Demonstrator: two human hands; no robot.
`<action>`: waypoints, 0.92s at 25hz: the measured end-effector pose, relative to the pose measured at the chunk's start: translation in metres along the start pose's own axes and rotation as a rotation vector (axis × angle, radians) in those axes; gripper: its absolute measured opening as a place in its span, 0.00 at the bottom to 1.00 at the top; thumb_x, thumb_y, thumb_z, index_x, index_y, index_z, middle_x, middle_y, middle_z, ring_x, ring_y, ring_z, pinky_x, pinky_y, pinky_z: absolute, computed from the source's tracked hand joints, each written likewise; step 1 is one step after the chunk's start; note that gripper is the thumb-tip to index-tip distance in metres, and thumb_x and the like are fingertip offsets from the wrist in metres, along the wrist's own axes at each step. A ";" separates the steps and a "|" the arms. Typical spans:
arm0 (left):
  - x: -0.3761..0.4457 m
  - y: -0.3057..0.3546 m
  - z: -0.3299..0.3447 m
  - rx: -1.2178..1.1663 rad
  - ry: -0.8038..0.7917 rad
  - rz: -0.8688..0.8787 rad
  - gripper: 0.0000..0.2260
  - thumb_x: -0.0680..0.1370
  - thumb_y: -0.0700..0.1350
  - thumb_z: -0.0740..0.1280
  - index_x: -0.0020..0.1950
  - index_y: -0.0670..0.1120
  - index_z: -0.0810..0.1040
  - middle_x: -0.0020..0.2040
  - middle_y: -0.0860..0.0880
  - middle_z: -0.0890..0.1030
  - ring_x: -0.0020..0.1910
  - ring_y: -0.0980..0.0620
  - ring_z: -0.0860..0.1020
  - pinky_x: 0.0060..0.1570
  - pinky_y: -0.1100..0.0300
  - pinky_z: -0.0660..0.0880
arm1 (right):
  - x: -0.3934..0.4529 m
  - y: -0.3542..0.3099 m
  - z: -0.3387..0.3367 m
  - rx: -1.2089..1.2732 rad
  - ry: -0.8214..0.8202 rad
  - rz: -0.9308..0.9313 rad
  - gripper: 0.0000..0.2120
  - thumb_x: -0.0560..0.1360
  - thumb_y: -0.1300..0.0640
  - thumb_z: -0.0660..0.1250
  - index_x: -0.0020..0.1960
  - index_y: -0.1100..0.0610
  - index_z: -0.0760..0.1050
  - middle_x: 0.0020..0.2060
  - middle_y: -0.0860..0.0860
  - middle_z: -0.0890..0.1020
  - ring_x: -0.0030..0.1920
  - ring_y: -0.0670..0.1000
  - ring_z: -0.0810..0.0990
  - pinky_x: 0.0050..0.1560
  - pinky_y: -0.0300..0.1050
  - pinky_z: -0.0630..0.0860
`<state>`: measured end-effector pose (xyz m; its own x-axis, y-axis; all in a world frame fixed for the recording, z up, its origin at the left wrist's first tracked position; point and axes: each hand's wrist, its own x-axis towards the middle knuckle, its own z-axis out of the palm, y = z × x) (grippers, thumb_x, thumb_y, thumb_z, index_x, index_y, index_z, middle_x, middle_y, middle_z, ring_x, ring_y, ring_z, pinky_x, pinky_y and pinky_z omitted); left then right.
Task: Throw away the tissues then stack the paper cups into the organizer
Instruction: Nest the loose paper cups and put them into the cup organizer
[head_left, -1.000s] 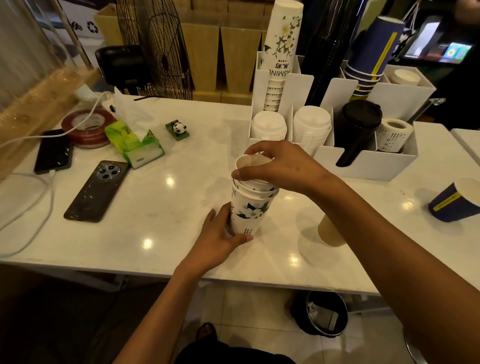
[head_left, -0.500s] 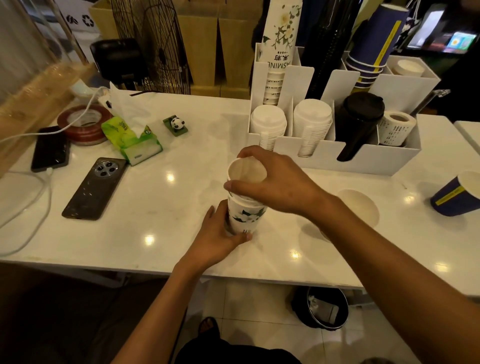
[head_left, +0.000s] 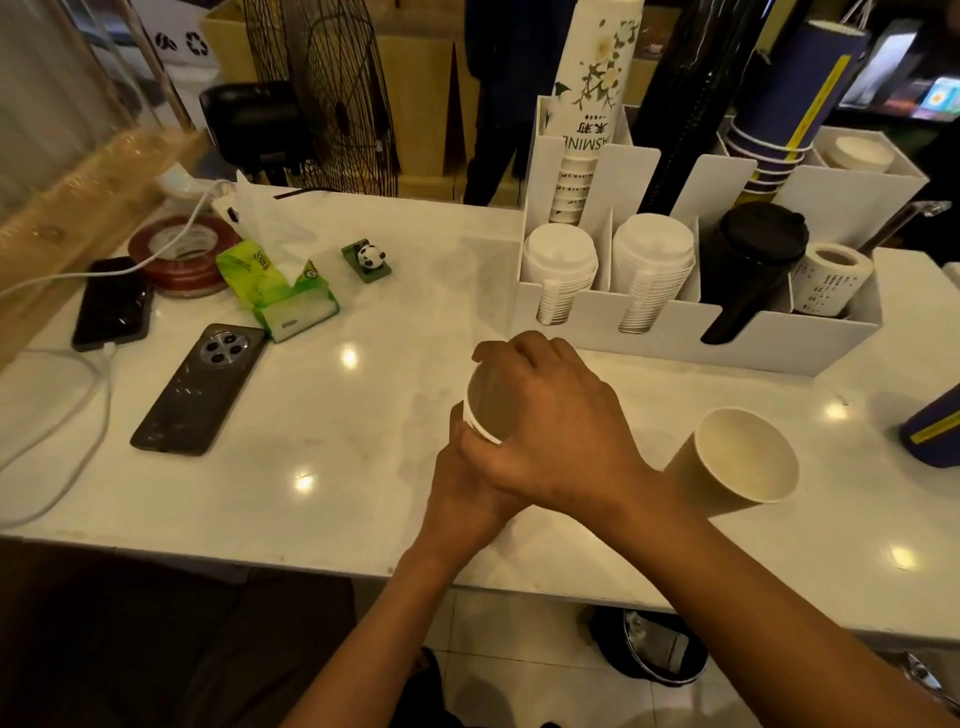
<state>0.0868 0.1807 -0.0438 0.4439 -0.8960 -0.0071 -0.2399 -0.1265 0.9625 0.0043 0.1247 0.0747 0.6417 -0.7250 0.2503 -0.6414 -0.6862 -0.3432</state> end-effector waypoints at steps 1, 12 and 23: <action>-0.001 -0.002 0.002 -0.027 0.032 0.006 0.38 0.60 0.79 0.67 0.64 0.63 0.68 0.53 0.71 0.78 0.54 0.67 0.78 0.51 0.68 0.77 | 0.000 -0.001 0.001 0.002 0.013 0.010 0.30 0.68 0.38 0.69 0.67 0.48 0.74 0.58 0.49 0.79 0.57 0.52 0.76 0.46 0.50 0.80; 0.001 -0.002 0.003 0.004 -0.062 0.124 0.27 0.71 0.60 0.64 0.70 0.63 0.62 0.67 0.59 0.72 0.67 0.60 0.72 0.64 0.65 0.66 | -0.003 -0.001 0.001 0.065 0.028 0.018 0.32 0.71 0.28 0.62 0.67 0.45 0.75 0.62 0.43 0.79 0.60 0.48 0.75 0.53 0.45 0.76; -0.007 0.000 -0.048 0.195 0.065 0.207 0.37 0.63 0.53 0.82 0.69 0.60 0.70 0.66 0.56 0.74 0.65 0.56 0.72 0.61 0.62 0.73 | -0.022 0.036 -0.015 0.644 0.089 0.166 0.19 0.69 0.40 0.69 0.58 0.43 0.77 0.56 0.37 0.79 0.59 0.41 0.78 0.54 0.38 0.78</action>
<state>0.1251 0.2075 -0.0304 0.4207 -0.8831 0.2077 -0.4899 -0.0284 0.8713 -0.0393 0.1146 0.0705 0.5013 -0.8389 0.2120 -0.3314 -0.4126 -0.8485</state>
